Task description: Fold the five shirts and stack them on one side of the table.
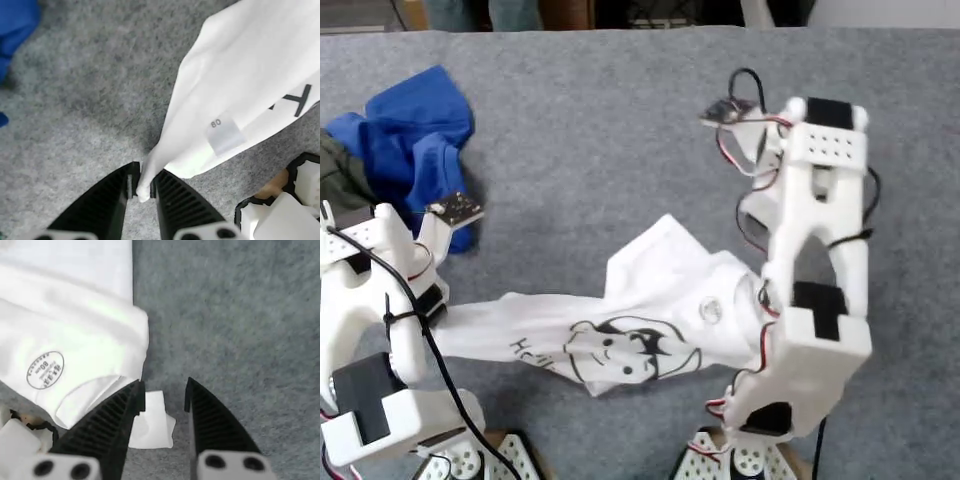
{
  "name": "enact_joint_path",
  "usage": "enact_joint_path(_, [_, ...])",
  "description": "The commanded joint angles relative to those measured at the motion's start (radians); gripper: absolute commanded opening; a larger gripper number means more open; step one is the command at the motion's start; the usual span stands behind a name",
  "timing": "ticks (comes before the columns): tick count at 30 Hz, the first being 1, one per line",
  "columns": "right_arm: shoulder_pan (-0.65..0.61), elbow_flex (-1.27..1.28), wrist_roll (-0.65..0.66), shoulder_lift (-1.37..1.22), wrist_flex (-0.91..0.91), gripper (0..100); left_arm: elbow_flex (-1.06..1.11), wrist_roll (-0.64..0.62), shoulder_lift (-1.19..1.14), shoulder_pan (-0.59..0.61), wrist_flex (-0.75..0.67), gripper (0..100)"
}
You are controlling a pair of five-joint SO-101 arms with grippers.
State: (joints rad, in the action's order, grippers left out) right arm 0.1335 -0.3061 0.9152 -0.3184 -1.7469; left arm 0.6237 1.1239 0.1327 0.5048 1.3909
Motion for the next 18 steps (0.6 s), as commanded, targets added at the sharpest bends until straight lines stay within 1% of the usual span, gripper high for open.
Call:
enact_joint_path(1, [-0.078, -0.127, -0.063, -0.022, -0.012, 15.2, -0.010, 0.011, 0.035, 0.004, 0.005, 3])
enact_joint_path(5, [-0.201, -0.186, -0.117, -0.137, 0.011, 15.5, -0.010, 0.011, 0.034, 0.004, 0.005, 3])
enact_joint_path(7, [-0.238, -0.232, -0.183, -0.228, 0.035, 15.5, -0.010, 0.011, 0.034, 0.004, 0.003, 3])
enact_joint_path(10, [-0.258, -0.338, -0.293, -0.367, 0.032, 15.5, -0.010, 0.011, 0.034, 0.004, -0.003, 3])
enact_joint_path(15, [-0.261, -0.538, -0.351, -0.542, 0.000, 15.6, -0.008, 0.009, 0.034, 0.004, -0.009, 3])
enact_joint_path(18, [-0.281, -0.604, -0.370, -0.605, -0.011, 15.6, -0.008, 0.009, 0.032, 0.004, -0.009, 3])
